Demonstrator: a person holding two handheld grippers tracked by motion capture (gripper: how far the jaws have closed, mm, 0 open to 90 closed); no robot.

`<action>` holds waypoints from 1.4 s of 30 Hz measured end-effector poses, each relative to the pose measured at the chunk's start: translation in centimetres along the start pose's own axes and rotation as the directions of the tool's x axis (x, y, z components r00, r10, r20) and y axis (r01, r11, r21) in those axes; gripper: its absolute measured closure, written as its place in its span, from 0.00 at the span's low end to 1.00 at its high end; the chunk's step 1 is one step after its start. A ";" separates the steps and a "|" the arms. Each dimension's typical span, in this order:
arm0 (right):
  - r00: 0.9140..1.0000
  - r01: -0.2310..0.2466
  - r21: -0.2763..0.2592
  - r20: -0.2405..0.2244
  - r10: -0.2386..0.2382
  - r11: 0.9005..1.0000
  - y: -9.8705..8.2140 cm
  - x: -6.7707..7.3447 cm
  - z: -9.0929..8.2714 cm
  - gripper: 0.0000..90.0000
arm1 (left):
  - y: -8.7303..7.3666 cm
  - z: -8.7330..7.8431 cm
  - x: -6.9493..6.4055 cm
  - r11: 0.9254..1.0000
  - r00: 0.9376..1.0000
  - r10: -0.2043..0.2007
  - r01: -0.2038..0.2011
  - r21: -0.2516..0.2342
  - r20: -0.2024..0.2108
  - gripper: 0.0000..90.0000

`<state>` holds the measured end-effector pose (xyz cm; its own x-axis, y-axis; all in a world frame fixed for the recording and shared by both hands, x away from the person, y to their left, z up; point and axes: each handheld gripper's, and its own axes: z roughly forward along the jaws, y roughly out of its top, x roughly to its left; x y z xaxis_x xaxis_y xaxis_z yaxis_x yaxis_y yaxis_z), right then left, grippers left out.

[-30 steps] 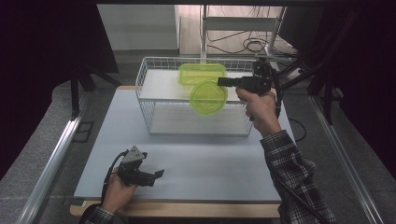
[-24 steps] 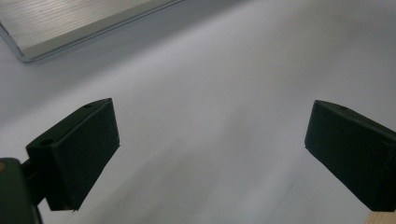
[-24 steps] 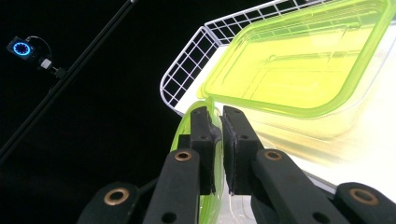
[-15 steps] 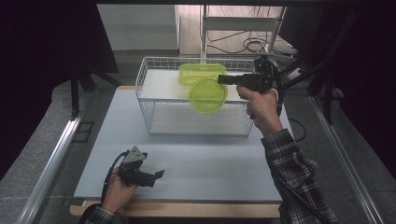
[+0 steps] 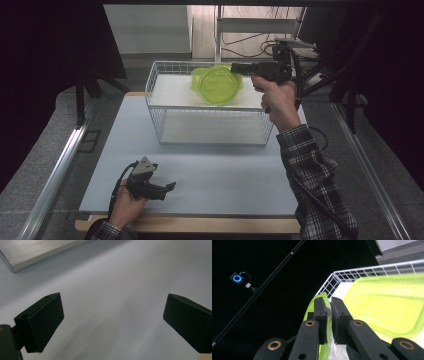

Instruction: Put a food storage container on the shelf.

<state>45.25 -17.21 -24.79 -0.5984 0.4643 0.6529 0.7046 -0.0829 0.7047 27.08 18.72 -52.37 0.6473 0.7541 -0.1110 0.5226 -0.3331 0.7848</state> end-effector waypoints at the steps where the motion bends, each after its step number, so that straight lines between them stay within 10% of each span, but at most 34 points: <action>1: 1.000 0.002 -0.003 0.004 -0.002 1.000 0.3 0.1 0.1 0.92 | 0.0 0.0 0.0 1.000 1.000 0.000 0.000 0.000 0.000 0.03; 30: 0.989 -0.049 -0.114 0.136 0.065 0.992 3.7 -3.2 5.6 0.91 | 0.0 -0.1 0.2 1.000 1.000 0.002 -0.002 -0.005 0.007 0.04; 42: 0.951 0.076 -0.065 0.306 -0.053 0.995 2.9 -3.3 5.2 0.81 | 0.0 0.1 0.0 1.000 1.000 0.017 -0.017 0.011 -0.001 0.04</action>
<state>51.27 -14.37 -26.33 -0.4893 0.7154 0.4988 0.6312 -0.1042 0.7686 27.11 18.72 -52.45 0.6555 0.7489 -0.0971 0.5176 -0.3519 0.7799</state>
